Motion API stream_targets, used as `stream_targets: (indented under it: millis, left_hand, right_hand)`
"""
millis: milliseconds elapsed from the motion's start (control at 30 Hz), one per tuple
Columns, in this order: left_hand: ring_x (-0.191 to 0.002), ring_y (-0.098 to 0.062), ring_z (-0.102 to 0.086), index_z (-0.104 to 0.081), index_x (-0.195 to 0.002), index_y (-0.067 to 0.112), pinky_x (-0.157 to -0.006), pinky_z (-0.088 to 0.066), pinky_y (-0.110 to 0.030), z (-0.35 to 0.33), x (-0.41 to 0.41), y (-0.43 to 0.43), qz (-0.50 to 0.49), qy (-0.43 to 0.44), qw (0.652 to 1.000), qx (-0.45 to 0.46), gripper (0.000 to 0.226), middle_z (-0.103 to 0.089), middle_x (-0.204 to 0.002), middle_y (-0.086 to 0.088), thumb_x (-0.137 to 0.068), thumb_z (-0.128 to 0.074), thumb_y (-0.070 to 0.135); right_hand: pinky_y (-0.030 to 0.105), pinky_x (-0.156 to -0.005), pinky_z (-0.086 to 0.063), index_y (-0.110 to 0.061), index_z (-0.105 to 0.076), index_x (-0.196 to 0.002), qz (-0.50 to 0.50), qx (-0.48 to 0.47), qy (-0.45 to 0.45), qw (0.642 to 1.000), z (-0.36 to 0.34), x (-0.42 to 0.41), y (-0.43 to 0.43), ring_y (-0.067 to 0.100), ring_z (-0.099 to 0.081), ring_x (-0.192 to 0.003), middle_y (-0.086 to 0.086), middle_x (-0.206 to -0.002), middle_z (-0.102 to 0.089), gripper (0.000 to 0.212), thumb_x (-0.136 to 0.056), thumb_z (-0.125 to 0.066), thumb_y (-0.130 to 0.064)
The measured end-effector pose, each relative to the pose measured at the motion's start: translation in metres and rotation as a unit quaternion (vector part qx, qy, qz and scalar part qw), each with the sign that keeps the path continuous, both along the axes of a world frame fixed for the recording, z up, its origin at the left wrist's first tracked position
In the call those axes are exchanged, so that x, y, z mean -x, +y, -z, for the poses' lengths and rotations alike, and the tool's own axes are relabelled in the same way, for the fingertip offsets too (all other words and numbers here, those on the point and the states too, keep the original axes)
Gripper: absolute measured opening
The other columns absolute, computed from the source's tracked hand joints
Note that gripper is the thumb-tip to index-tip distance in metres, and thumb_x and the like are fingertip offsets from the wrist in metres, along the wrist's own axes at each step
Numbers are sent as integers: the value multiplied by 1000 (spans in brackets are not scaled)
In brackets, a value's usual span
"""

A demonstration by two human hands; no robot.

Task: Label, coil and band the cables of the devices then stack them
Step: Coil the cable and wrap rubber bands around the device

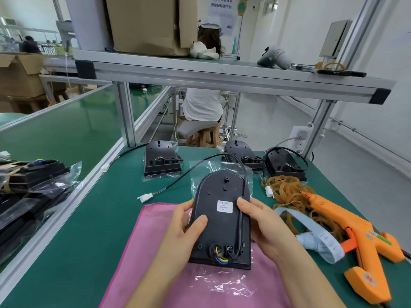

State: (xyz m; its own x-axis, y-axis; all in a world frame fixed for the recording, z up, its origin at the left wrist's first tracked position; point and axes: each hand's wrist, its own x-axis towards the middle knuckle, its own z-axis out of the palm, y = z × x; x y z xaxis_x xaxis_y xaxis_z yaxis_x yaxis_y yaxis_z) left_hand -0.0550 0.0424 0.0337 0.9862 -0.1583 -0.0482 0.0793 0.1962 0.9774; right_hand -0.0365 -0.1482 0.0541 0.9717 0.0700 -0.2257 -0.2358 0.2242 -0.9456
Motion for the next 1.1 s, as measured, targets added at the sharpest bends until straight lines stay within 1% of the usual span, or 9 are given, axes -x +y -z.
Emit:
stream_targets:
  millis: [100, 167, 300, 400, 500, 567, 733, 933, 1100]
  left_hand:
    - [-90, 2, -68, -56, -112, 36, -71, -50, -11, -10, -8, 4, -11, -30, 993, -110, 20, -73, -104, 10, -95, -58, 27]
    - [-103, 5, -58, -57, -114, 36, -96, -44, -19, -23, -25, 8, -102, -131, 957, -236, 20, -62, -117, 11, -96, -54, 27]
    - [-135, -29, -37, -54, -137, 19, -115, -20, -33, -72, -71, 0, -74, -417, 786, -451, 39, -48, -142, -8, -98, -53, 17]
    - [-149, -27, -12, -50, -139, 31, -120, -6, -35, -98, -97, -14, 63, -445, 709, -543, 40, -37, -154, 4, -99, -52, 28]
    - [-137, -17, -38, -68, -121, 24, -116, -21, -39, -113, -110, -19, 178, -408, 722, -530, 29, -63, -130, 3, -92, -64, 27]
    - [-101, -12, -61, -76, -102, 14, -99, -42, -35, -120, -113, -17, 209, -400, 738, -503, 17, -72, -100, 0, -87, -71, 20]
    - [-55, 17, -53, -77, -90, 23, -53, -37, -5, -132, -114, -9, 153, -327, 774, -521, 9, -61, -58, 29, -87, -70, 28]
    - [-58, 1, -49, -65, -82, 28, -55, -36, -19, -131, -105, -7, 113, -295, 735, -599, 12, -54, -64, 18, -89, -64, 38]
    - [-41, -2, -58, -51, -74, 22, -61, -49, -25, -121, -100, -5, 120, -222, 764, -594, 22, -66, -56, 4, -90, -59, 35]
  right_hand:
    - [39, -75, -57, -9, -66, -104, 15, 0, -13, 1000, 0, 0, -2, 24, -71, -82, 13, -98, -74, 50, -63, -72, -37]
    - [38, -74, -58, -6, -65, -105, 20, -8, -17, 1000, 1, 0, -3, 23, -71, -82, 14, -98, -74, 51, -63, -77, -32]
    - [36, -71, -59, -9, -70, -97, 0, -21, -25, 999, 3, 3, 1, 25, -71, -84, 17, -100, -73, 35, -67, -75, -27]
    - [38, -74, -59, -7, -71, -97, -8, -20, -27, 999, 3, 6, 5, 28, -70, -85, 21, -100, -72, 36, -67, -75, -26]
    - [47, -87, -54, 2, -63, -108, -6, -8, -25, 1000, 2, 11, 8, 32, -68, -90, 24, -104, -70, 53, -66, -77, -26]
    - [54, -93, -49, 7, -59, -111, 6, -10, -14, 1000, 3, 14, 8, 35, -66, -92, 28, -107, -67, 60, -64, -82, -23]
    - [60, -92, -48, 12, -54, -113, 33, -29, -18, 999, 5, 18, 10, 41, -64, -94, 33, -108, -65, 70, -63, -74, -33]
    - [63, -94, -45, 8, -56, -114, 69, -20, -23, 997, 2, 21, 14, 47, -63, -103, 27, -106, -68, 82, -59, -76, -48]
    - [62, -94, -46, 5, -60, -110, 91, -4, -34, 995, -2, 22, 15, 41, -67, -98, 22, -104, -70, 79, -59, -75, -53]
